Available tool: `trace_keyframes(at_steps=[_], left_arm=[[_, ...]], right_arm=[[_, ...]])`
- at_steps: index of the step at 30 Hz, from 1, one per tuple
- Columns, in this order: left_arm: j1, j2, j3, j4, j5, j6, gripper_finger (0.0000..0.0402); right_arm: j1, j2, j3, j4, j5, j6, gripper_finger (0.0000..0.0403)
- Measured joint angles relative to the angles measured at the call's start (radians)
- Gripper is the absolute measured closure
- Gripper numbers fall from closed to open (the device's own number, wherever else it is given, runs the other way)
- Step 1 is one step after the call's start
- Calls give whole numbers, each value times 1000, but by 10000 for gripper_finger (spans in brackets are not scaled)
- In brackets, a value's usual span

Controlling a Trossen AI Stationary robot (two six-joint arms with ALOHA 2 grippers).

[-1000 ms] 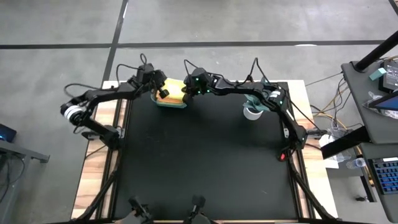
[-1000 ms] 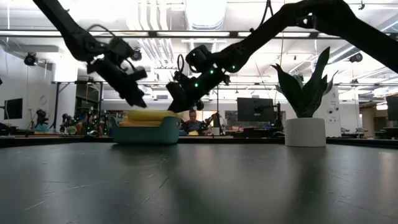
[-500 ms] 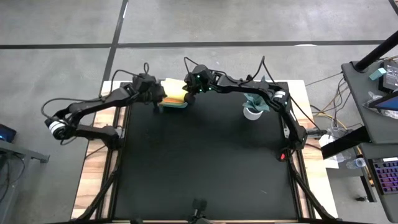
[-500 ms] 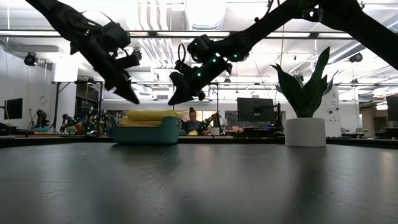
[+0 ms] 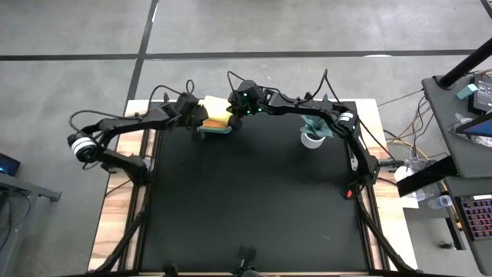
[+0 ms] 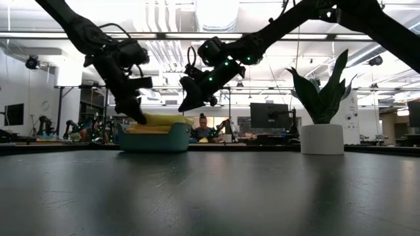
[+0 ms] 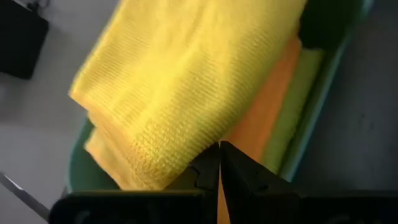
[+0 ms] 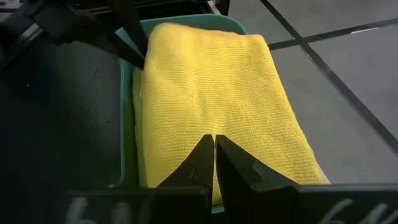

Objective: Fold microfiber towels
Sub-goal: Put the yellow microfiber cloth into the blue bin

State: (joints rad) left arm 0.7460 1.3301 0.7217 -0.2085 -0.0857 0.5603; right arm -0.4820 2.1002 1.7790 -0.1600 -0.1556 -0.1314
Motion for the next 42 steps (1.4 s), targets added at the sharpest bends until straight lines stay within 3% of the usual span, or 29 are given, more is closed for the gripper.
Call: trace_keyframes(at_steps=[5, 10, 23, 29, 36, 42], left_arm=[[1, -5, 26, 13, -15, 17, 402], [13, -6, 27, 18, -105, 29, 402], [-1, -10, 27, -53, -57, -1, 402], [-10, -77, 40, -124, -53, -23, 402], [-8, -145, 40, 52, -9, 14, 402], [10, -62, 37, 127, 32, 47, 402]], right_arm=[[2, 0, 0, -2, 0, 0, 394], [16, 0, 0, -2, -2, -4, 394], [32, 0, -1, 18, -2, -14, 394], [32, 2, -1, 75, -2, -16, 394], [32, 43, -1, 165, -5, -15, 394], [31, 63, -1, 188, -5, 2, 394]])
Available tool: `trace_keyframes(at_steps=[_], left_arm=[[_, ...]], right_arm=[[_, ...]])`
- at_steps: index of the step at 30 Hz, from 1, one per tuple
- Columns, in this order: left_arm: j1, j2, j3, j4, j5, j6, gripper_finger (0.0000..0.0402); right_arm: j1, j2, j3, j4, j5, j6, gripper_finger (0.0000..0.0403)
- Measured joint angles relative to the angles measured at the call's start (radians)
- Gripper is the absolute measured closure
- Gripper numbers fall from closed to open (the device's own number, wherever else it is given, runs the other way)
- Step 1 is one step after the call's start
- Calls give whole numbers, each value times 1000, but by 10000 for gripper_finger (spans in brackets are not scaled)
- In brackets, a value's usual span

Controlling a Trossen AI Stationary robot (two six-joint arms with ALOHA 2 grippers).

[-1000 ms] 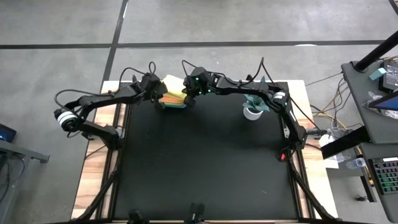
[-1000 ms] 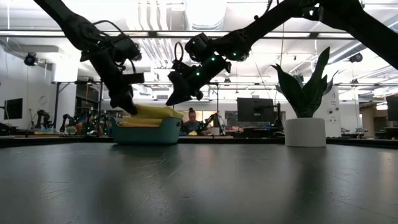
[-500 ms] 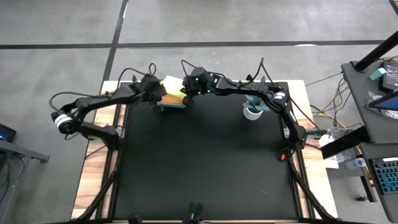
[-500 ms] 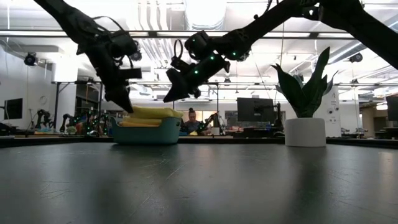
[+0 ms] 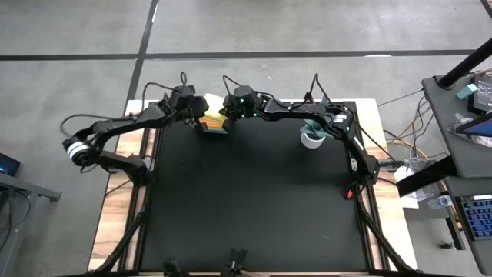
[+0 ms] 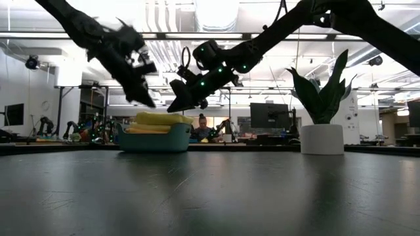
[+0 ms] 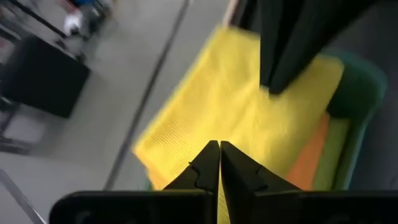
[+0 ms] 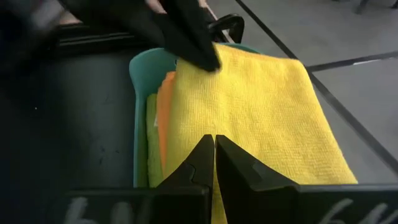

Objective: Fold microfiber towels
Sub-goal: Put the yellow microfiber cloth into the blue bin

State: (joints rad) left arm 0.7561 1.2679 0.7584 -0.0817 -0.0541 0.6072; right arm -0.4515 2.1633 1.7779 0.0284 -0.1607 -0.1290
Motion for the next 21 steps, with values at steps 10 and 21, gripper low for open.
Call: trace_keyframes(at_steps=[10, 21], left_arm=[[3, 138, -8, -4, -52, -48, 402], [4, 87, -12, -36, -90, -77, 402]], right_arm=[[0, 1, -13, -100, 2, -91, 394], [-24, -5, -13, -155, 6, -91, 394]])
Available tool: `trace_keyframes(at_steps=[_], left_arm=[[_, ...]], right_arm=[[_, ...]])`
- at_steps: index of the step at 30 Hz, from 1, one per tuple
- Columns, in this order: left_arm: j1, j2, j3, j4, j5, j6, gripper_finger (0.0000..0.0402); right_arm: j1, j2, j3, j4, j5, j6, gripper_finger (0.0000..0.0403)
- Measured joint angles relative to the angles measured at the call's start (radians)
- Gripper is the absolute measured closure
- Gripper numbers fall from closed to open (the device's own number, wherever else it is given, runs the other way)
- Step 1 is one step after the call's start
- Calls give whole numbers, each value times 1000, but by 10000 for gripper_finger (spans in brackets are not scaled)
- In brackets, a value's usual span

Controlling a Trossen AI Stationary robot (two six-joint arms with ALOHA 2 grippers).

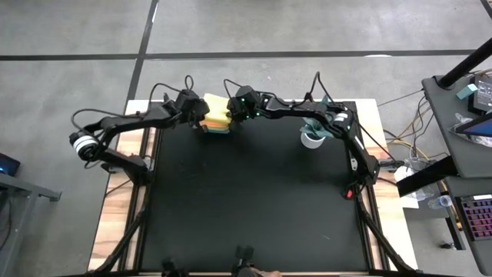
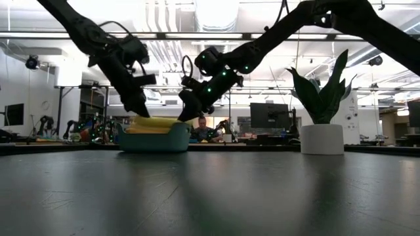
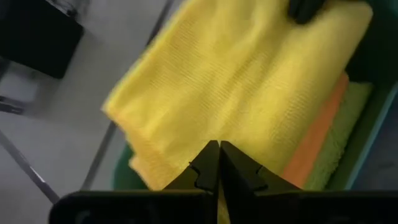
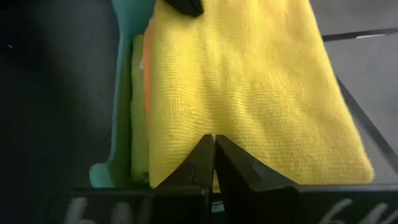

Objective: Fold microfiber towels
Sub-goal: Put the yellow microfiber cloth into the blue bin

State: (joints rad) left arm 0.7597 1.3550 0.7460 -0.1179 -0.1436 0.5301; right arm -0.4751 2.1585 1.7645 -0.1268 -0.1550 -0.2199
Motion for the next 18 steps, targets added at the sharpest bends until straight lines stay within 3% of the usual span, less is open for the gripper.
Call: trace_keyframes(at_steps=[9, 18], left_arm=[[20, -78, 0, 89, 3, 50, 402], [84, 59, 15, 347, 80, 104, 402]], right_arm=[[-5, -52, 18, -7, 1, -1, 394], [-50, -30, 44, 41, 2, 27, 394]])
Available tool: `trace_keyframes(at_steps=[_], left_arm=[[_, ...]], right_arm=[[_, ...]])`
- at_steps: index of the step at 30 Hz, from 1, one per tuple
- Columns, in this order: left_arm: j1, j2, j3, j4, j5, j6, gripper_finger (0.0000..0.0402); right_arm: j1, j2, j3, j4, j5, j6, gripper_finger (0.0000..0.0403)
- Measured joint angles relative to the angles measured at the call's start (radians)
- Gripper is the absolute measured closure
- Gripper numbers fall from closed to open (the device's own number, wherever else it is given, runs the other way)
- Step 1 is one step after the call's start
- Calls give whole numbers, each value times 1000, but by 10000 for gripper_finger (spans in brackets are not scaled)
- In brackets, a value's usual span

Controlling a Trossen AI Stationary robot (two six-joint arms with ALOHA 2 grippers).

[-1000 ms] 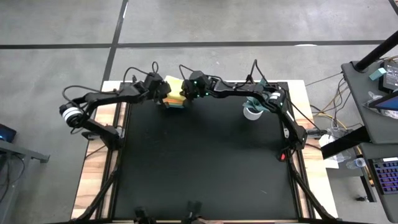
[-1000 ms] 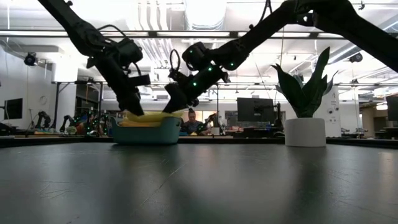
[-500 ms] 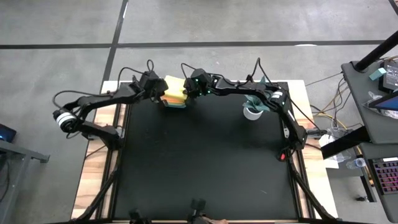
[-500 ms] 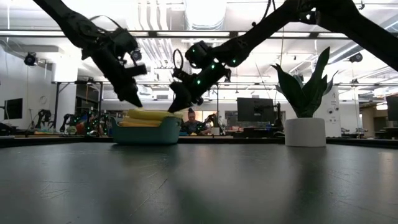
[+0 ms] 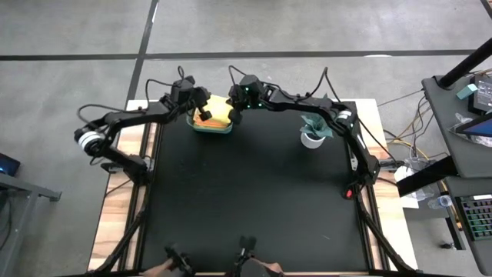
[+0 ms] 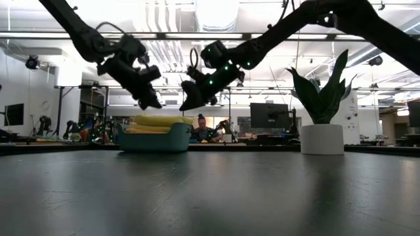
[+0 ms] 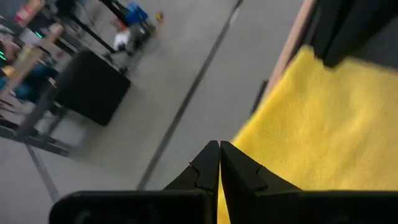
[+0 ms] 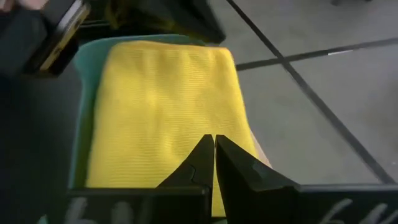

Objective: Fold microfiber towels
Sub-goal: Put the yellow microfiber cloth into the blue bin

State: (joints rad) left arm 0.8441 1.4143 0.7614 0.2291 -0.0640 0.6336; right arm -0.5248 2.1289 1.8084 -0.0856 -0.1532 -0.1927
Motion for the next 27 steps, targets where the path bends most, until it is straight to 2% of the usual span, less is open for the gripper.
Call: trace_keyframes(at_steps=[6, 9, 16, 27], left_arm=[[12, 103, 10, -2, -1, -26, 402], [13, 129, 10, -7, -62, -51, 402], [13, 106, 11, -100, -93, -103, 402], [13, 117, -3, -113, -95, -131, 402]], right_arm=[[-7, 45, -1, 29, -1, 10, 394], [-6, 54, -2, 28, -1, -1, 394], [-13, 59, -9, 8, -3, -2, 394], [-17, 59, -15, -16, -3, 2, 394]])
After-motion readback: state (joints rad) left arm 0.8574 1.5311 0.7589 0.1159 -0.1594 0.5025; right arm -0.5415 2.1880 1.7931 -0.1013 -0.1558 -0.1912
